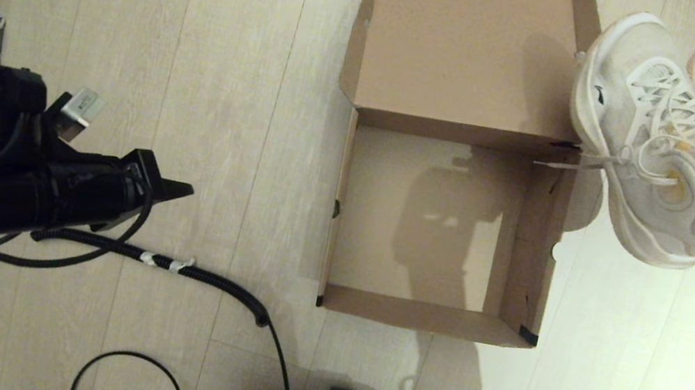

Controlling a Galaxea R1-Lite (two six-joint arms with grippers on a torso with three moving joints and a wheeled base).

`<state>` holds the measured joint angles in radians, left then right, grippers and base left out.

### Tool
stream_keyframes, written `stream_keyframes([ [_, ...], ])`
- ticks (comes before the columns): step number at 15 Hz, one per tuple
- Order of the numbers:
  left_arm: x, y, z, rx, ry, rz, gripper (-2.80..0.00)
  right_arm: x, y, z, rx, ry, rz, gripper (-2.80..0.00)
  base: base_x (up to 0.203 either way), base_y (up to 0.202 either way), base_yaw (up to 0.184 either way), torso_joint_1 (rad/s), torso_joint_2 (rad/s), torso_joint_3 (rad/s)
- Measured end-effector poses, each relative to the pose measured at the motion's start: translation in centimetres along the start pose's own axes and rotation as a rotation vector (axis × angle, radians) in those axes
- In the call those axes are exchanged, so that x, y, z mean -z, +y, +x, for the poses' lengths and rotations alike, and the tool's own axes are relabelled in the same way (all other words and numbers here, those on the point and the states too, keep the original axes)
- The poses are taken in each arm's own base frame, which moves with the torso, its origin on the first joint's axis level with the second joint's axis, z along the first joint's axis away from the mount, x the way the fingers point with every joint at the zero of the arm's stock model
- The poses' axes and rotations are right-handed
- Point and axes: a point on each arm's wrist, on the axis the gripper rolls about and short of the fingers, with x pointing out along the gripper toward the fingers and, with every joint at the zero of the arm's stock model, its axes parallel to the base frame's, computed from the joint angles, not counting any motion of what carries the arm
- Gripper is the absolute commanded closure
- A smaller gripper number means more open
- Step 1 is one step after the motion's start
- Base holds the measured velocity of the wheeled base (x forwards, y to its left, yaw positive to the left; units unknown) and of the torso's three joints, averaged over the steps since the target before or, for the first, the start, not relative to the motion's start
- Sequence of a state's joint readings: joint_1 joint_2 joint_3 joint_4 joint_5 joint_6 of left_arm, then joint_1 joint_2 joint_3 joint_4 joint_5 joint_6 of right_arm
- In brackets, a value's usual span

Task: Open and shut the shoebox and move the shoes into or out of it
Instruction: Put the shoes out of the shoe box

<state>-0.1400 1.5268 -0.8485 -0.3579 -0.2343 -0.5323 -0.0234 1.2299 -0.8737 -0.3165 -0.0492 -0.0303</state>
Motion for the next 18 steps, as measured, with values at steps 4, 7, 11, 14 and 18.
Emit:
stream_keyframes([
  [4,0.0,0.4,1.2,-0.005,0.016,-0.006,0.0,-1.7,-4.7,4.4,0.162,-0.051,0.009,0.0,0.0,0.0,0.0,0.0,0.0,0.0],
  [7,-0.1,0.7,2.7,0.008,-0.002,0.0,0.0,-0.9,-7.0,7.4,0.198,-0.011,0.016,0.0,0.0,0.0,0.0,0.0,0.0,0.0],
  [11,0.4,1.2,3.6,-0.001,0.018,-0.005,0.0,1.8,-8.2,11.0,0.206,0.048,0.025,0.0,0.0,0.0,0.0,0.0,0.0,0.0],
  [14,0.8,1.2,3.7,-0.004,0.032,-0.006,0.0,3.9,-8.8,14.1,0.208,0.019,0.005,0.0,0.0,0.0,0.0,0.0,0.0,0.0],
  [18,1.1,1.0,3.5,0.0,0.043,-0.003,0.0,5.9,-9.0,15.6,0.176,0.056,0.001,-2.8,0.0,0.0,0.0,0.0,0.0,0.0],
])
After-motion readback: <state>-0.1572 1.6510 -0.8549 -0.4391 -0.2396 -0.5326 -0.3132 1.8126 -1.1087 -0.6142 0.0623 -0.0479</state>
